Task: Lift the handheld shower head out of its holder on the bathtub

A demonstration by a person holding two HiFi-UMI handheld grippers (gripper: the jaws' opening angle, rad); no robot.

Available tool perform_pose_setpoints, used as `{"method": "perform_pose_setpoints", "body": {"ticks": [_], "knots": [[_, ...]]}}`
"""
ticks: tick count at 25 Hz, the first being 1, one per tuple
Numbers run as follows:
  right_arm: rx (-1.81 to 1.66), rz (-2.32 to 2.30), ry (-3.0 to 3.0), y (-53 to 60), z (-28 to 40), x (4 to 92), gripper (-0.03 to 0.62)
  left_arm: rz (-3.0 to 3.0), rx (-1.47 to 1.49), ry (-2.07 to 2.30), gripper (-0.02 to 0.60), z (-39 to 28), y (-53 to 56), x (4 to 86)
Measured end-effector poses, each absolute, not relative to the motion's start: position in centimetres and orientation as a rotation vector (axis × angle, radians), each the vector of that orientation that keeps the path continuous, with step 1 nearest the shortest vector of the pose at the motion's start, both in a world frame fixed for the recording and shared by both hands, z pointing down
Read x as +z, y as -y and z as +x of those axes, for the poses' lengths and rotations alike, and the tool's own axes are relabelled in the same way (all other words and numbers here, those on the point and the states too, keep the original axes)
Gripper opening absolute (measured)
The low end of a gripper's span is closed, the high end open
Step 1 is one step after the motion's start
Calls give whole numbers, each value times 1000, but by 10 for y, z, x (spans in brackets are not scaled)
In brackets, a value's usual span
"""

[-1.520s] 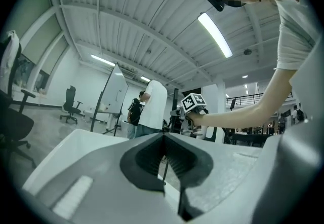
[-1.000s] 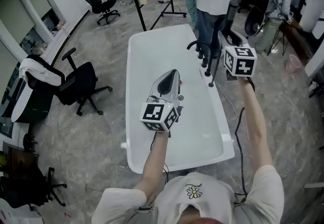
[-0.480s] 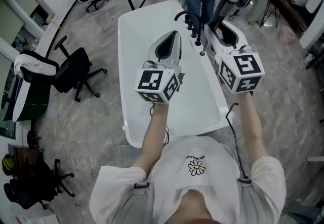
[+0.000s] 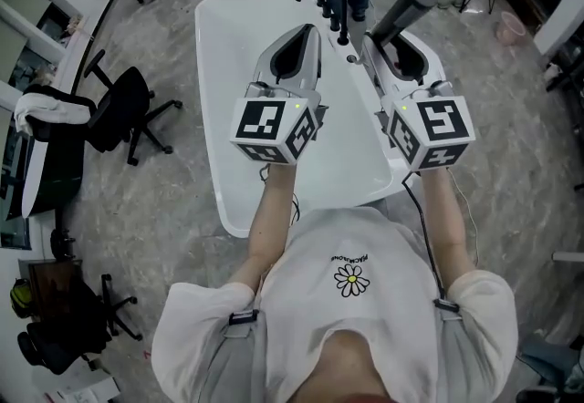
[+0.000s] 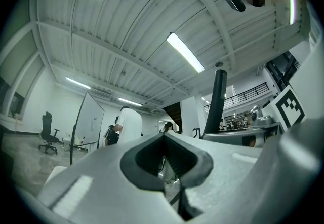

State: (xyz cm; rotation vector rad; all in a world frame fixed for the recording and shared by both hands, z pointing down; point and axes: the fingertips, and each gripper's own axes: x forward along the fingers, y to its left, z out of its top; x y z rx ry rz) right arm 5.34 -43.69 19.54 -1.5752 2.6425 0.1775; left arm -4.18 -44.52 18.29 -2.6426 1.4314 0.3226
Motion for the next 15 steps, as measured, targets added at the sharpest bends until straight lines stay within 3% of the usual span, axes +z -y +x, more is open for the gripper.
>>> {"method": "perform_pose_setpoints", "body": {"ticks": [15], "knots": [[177, -1571, -2623, 429, 59, 205, 150, -2642, 280, -1440, 0, -42, 440, 193]]}}
